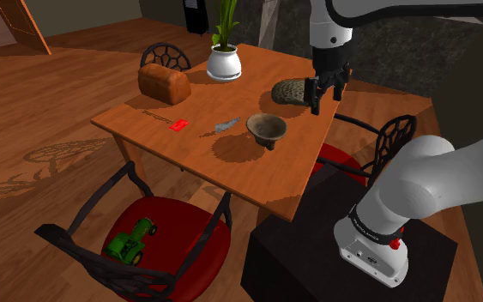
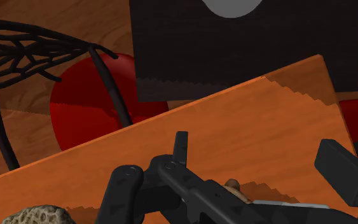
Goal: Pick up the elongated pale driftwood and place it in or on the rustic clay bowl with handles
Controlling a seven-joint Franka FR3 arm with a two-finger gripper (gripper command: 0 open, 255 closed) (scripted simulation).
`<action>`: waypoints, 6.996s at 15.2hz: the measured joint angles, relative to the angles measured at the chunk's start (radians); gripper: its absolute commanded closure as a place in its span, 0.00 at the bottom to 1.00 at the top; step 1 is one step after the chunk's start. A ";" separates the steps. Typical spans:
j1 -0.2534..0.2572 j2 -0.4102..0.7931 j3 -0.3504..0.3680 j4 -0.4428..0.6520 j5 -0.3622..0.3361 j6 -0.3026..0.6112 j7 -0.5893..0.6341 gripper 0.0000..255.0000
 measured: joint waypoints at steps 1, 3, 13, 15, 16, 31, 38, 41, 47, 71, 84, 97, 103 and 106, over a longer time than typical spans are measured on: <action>0.000 0.000 0.000 0.000 0.000 0.000 0.000 0.00; -0.009 0.033 0.016 0.001 0.024 0.030 0.052 0.00; -0.071 0.350 0.118 0.063 0.171 0.302 0.457 0.00; -0.085 0.421 0.130 0.097 0.188 0.348 0.532 0.00; -0.091 0.457 0.134 0.121 0.194 0.365 0.569 0.00; -0.143 0.980 0.108 0.466 0.243 0.645 1.058 0.00; -0.161 1.184 0.054 0.643 0.281 0.731 1.233 0.00; -0.165 1.238 0.042 0.683 0.292 0.760 1.269 0.00; -0.158 1.287 0.044 0.672 0.297 0.822 1.271 0.00; -0.006 1.304 -0.037 0.729 0.133 0.833 1.496 0.00; 0.001 1.349 -0.040 0.725 0.127 0.882 1.505 1.00; 0.001 1.324 -0.040 0.725 0.127 0.858 1.506 1.00; 0.001 1.277 -0.041 0.736 0.125 0.800 1.509 1.00; 0.001 1.256 -0.041 0.746 0.125 0.768 1.510 1.00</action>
